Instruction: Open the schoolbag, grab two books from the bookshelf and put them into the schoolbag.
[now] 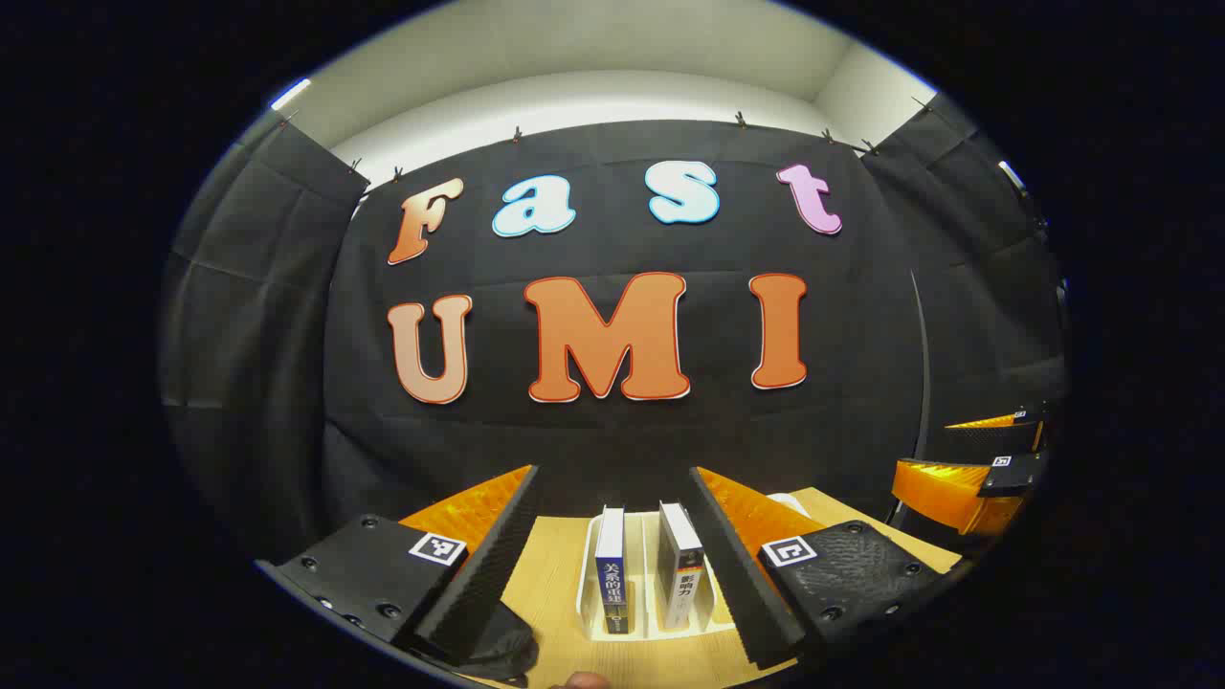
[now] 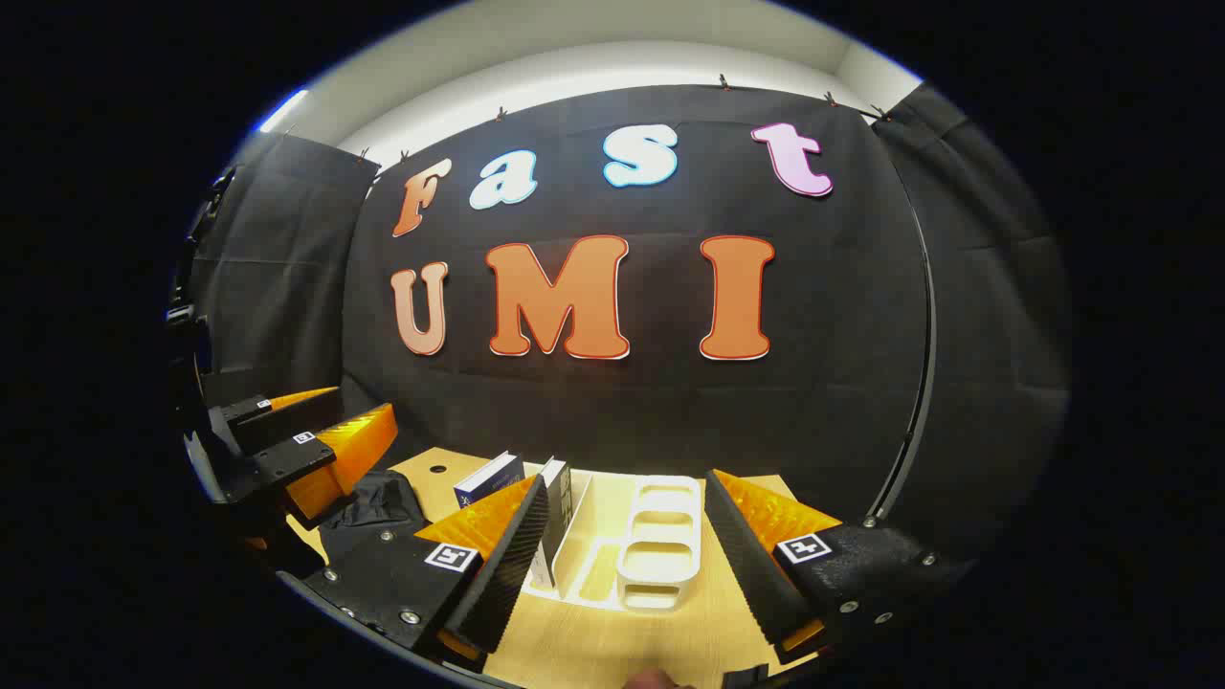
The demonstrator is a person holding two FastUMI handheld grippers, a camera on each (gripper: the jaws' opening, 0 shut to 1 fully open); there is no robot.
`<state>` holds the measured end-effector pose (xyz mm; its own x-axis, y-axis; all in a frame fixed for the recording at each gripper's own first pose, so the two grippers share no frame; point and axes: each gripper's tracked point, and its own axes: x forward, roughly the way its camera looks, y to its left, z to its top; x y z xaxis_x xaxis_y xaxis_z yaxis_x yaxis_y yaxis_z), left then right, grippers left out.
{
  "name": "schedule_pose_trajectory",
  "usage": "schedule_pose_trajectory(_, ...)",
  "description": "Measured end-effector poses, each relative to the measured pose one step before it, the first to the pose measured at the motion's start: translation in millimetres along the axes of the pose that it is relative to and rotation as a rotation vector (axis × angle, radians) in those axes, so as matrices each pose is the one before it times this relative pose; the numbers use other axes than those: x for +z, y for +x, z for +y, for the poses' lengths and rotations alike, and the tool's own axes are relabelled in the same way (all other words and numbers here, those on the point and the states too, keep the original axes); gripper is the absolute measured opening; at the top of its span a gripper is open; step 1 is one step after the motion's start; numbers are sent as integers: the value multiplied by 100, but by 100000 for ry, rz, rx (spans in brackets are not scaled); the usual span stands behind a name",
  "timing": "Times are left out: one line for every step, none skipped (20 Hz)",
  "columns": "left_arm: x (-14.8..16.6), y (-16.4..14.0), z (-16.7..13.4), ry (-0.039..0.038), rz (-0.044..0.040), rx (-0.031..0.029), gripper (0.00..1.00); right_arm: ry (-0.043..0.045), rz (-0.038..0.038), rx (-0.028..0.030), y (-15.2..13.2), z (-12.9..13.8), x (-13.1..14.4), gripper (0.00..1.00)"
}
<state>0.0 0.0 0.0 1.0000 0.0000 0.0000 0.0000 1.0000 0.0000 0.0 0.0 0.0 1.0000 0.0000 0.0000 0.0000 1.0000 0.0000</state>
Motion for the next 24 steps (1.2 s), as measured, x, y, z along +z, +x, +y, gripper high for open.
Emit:
schedule_pose_trajectory(45,280,508,927,-175,-786,97,797,118,-1626,233,183,-192,97)
schedule_pose_trajectory(-252,198,675,588,511,-588,96,1573,1422,-1781,52,313,-535,100)
schedule_pose_trajectory(30,253,437,-123,-735,-1918,96,1446,-622,-1114,106,419,19,98)
schedule_pose_trajectory(-135,349,312,130,479,-1699,97,782,387,-2435,234,127,16,98)
schedule_pose_trajectory(-357,269,553,651,1204,-898,96,922,837,-824,124,323,-202,97)
schedule_pose_trajectory(-317,134,791,207,681,-328,96,536,440,-837,77,477,-125,98)
schedule_pose_trajectory(108,208,548,-909,-727,-767,97,67,-786,-319,88,311,87,98)
schedule_pose_trajectory(-106,174,143,-410,-42,-905,97,-781,7,-1259,69,357,69,98)
schedule_pose_trajectory(-52,168,343,-177,144,-264,96,-450,-159,-573,100,195,70,97)
schedule_pose_trajectory(-276,198,198,28,365,-455,97,-480,244,255,5,425,-78,98)
schedule_pose_trajectory(0,171,130,-110,83,-106,97,-604,-414,421,-58,57,47,98)
schedule_pose_trajectory(-73,-94,-2,-253,-252,-274,97,-979,90,-90,26,54,169,98)
schedule_pose_trajectory(99,-7,-33,-200,-456,-62,96,-875,98,-318,-46,-115,-81,98)
schedule_pose_trajectory(-152,48,-144,-2,-217,-376,97,-413,155,115,30,138,35,98)
schedule_pose_trajectory(6,56,-133,179,21,-368,97,-40,159,-114,46,-10,28,98)
schedule_pose_trajectory(-240,46,-92,84,538,-112,97,339,200,59,49,66,32,98)
schedule_pose_trajectory(-94,99,-67,-365,182,-206,97,159,308,-342,31,-109,-48,98)
schedule_pose_trajectory(-46,-52,-111,-375,-31,-84,97,19,-180,169,5,99,44,98)
schedule_pose_trajectory(61,-44,92,-245,-124,239,97,-344,103,-467,25,-106,-21,98)
schedule_pose_trajectory(-11,-99,-56,-95,-74,-12,97,-43,204,238,10,113,-120,98)
schedule_pose_trajectory(55,-34,6,76,-154,141,97,-160,463,232,116,70,-102,98)
schedule_pose_trajectory(-130,-77,117,221,78,108,97,-1,578,860,6,155,-99,98)
schedule_pose_trajectory(108,-11,40,96,-43,220,97,-419,479,491,12,124,-104,98)
schedule_pose_trajectory(-11,-116,187,-77,-11,208,97,-268,88,406,-12,103,2,98)
